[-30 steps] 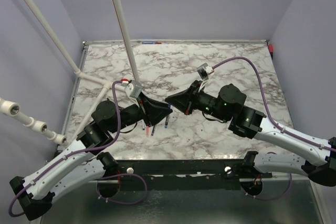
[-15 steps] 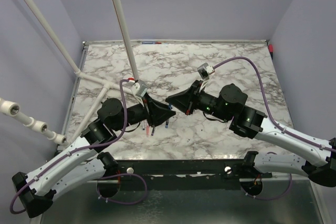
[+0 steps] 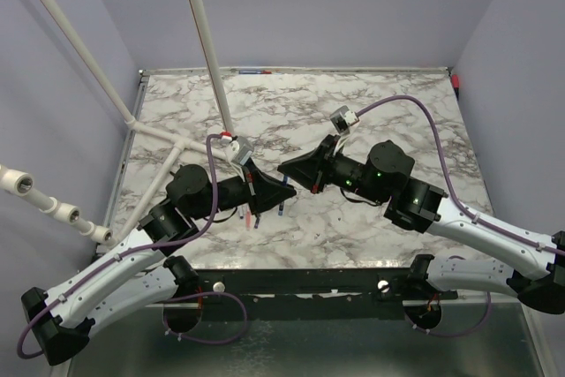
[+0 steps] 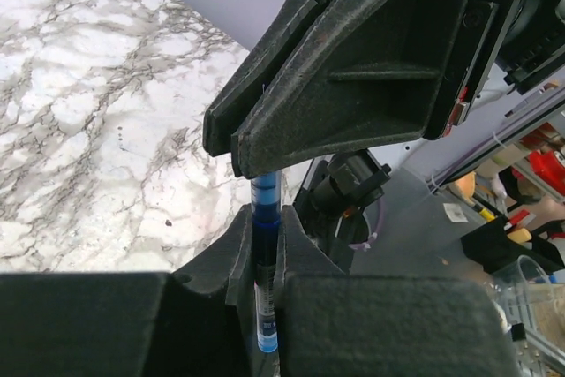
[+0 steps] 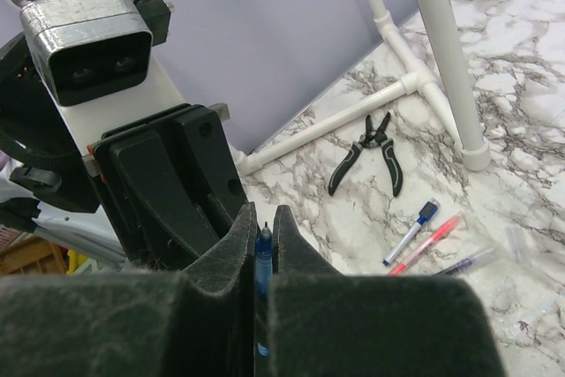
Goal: Insert the pens into the pen caps
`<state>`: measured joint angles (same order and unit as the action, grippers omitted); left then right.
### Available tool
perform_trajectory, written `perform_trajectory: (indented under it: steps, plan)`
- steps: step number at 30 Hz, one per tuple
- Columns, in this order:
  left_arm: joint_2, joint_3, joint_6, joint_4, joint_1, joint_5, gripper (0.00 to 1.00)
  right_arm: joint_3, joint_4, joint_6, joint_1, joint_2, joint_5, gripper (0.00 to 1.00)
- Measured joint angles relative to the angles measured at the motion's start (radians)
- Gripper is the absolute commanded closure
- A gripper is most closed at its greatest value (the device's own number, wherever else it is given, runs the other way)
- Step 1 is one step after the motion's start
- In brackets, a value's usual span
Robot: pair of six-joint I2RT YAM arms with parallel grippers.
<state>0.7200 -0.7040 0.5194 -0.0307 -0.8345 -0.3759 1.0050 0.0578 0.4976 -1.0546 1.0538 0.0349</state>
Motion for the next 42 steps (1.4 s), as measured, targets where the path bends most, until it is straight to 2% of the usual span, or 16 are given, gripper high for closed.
perform_trajectory:
  steps: [2,6,9,15,23,30,42]
  plan:
    - [-0.001,0.000,-0.002,0.000,0.000,-0.001,1.00,0.000,0.000,-0.001,0.000,0.000,0.000,0.95]
    - [-0.010,0.000,-0.007,0.000,0.000,0.003,1.00,0.011,-0.007,-0.003,0.000,0.004,0.001,0.67]
    - [-0.019,0.005,-0.013,0.003,0.000,0.024,1.00,0.031,-0.031,-0.010,0.000,0.009,0.000,0.59]
    - [-0.040,0.007,-0.064,0.074,0.000,0.153,1.00,0.056,-0.105,-0.029,0.000,0.008,-0.070,0.54]
    - [-0.067,0.005,-0.160,0.221,0.000,0.441,1.00,0.057,-0.198,-0.061,0.000,0.061,-0.244,0.52]
    - [-0.106,-0.001,-0.219,0.277,0.000,0.583,1.00,0.115,-0.271,-0.114,0.014,0.254,-0.288,0.49]
    - [-0.118,-0.001,-0.251,0.319,0.000,0.697,1.00,0.343,-0.361,-0.235,0.113,0.618,-0.180,0.50]
